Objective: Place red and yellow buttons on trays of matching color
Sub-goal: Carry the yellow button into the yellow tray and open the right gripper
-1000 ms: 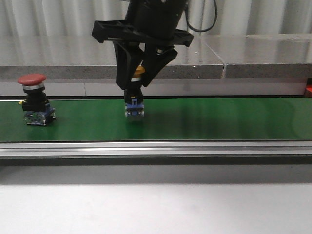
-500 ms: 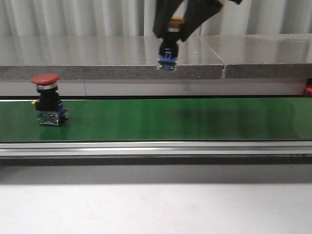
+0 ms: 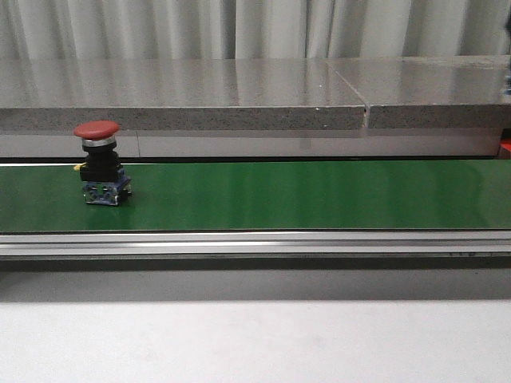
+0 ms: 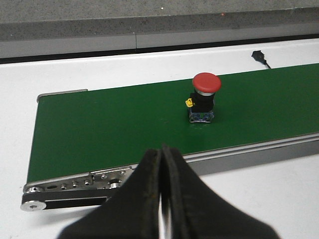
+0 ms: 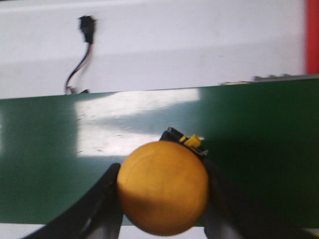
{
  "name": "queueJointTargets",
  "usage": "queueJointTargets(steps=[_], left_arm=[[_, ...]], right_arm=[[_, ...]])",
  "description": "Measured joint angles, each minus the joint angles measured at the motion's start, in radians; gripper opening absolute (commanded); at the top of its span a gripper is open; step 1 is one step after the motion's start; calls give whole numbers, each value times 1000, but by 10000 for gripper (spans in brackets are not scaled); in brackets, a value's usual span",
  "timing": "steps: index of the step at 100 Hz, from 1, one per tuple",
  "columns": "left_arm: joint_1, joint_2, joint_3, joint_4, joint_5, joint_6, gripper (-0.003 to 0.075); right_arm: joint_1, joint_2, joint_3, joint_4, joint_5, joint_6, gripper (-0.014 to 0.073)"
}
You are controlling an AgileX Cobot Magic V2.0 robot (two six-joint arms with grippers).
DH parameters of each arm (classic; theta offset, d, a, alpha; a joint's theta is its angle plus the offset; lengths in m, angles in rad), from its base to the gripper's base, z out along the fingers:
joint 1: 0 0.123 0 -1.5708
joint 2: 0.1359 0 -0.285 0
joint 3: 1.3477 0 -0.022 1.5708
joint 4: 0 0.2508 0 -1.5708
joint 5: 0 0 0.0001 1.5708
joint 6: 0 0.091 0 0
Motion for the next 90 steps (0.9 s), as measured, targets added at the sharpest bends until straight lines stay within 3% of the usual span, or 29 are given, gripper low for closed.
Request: queueJointTargets(steps=[17,38,66,90], left_arm=[[0,0,0,0,0,0,-21],[0,0,0,0,0,0,-21],[0,0,0,0,0,0,-21],[0,0,0,0,0,0,-21]], right_arm=[[-223,-66,62,-2,0,2,206],[-426,-68,129,-4,-25,2,206],[-609,-68,227,-4,-88,2,206],[-702,-63,271,-4,-140,27,206]])
